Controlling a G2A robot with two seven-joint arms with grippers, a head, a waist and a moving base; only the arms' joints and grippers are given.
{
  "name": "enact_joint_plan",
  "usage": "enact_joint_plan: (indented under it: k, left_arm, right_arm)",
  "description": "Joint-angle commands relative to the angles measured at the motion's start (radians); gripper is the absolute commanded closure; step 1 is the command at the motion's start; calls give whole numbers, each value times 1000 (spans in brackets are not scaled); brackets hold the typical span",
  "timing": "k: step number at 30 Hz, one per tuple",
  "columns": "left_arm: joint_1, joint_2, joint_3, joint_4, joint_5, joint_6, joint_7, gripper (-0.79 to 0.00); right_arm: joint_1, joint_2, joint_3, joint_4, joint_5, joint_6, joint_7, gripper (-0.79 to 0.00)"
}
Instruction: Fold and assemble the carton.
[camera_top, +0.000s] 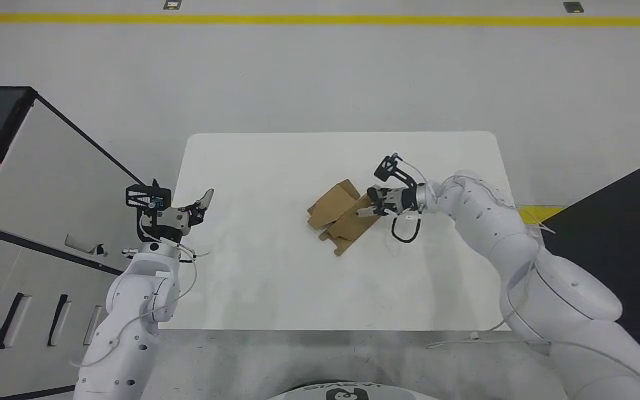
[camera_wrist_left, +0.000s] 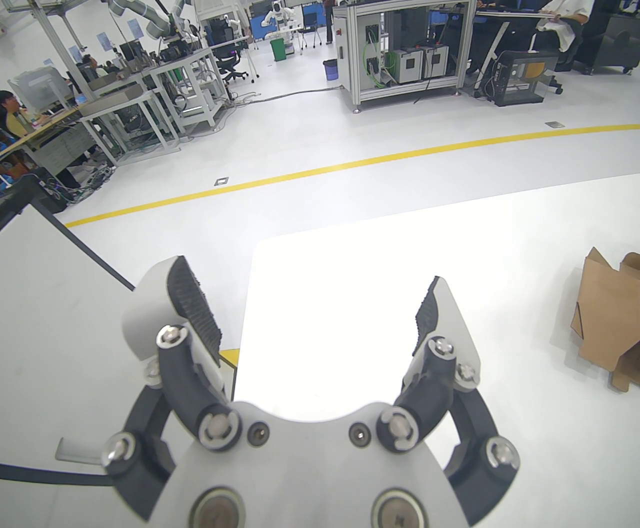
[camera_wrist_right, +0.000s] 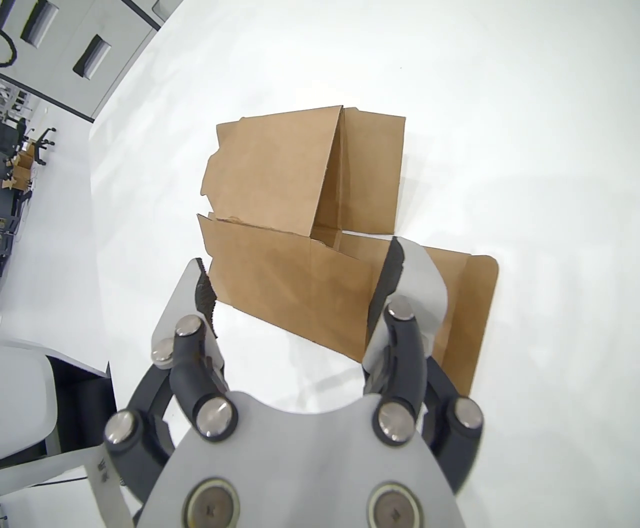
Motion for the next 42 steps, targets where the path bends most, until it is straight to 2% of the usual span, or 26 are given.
enact_joint_plan:
  k: [1,3,5,7,9,24,32,42]
  left_arm:
    - [0,0,0,0,0,0,0,-785]
    - [0,0,0,0,0,0,0,-785]
    - [0,0,0,0,0,0,0,-785]
    - [0,0,0,0,0,0,0,-785]
    - [0,0,0,0,0,0,0,-785]
    - [0,0,0,0,0,0,0,-785]
    - [0,0,0,0,0,0,0,-785]
    - [0,0,0,0,0,0,0,-785]
  right_arm:
    - [-3,-1,0,-5,13,0,8,-305]
    - [-8,0,2,-10,41,0,26,-151]
    - [-13,2,6,-13,79,0,54,-111]
    - [-20,6,12,-20,133,0,93,-22]
    - [-23,11,18,-24,186,0,143,0]
    - [-48,37,71,-64,500,0,437,0]
    - [-74,72,61,-111,642,0,441,0]
    - [-82,136,-18,-183,855,0,441,0]
